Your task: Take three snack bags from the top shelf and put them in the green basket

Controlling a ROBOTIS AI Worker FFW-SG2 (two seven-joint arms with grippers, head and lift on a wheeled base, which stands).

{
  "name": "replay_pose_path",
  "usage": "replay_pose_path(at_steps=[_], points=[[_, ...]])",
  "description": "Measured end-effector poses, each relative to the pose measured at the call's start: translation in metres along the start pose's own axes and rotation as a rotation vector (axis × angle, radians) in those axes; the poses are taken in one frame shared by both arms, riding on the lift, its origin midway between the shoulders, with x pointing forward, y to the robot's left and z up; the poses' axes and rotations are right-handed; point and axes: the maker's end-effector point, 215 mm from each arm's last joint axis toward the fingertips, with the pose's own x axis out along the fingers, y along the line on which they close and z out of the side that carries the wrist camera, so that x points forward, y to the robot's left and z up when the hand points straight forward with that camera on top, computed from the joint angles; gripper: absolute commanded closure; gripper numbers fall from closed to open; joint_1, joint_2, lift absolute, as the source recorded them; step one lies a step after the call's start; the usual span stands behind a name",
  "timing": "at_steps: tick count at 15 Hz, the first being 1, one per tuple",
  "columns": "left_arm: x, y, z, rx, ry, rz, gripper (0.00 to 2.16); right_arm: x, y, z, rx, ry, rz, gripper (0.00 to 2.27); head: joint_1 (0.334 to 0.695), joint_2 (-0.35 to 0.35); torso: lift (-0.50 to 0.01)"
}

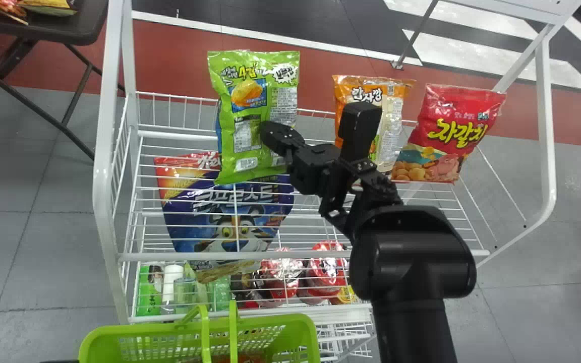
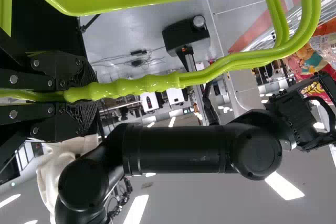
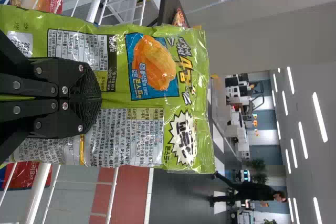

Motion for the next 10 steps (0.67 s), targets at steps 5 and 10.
replay_pose_path(at_steps=[5,10], points=[[-0.001,-0.002,-0.002,0.001,-0.001,0.001,1.36,-0.064,0.039,0.033,-0.022,-0.135,0.058,2.22,0.695,-0.346,-0.044],[0.002,-0.005,-0.001,0.016,0.003,0.003,1.36,-0.165,0.067,0.071,-0.021,-0.187,0.053,2.22,0.695,-0.35,-0.044]])
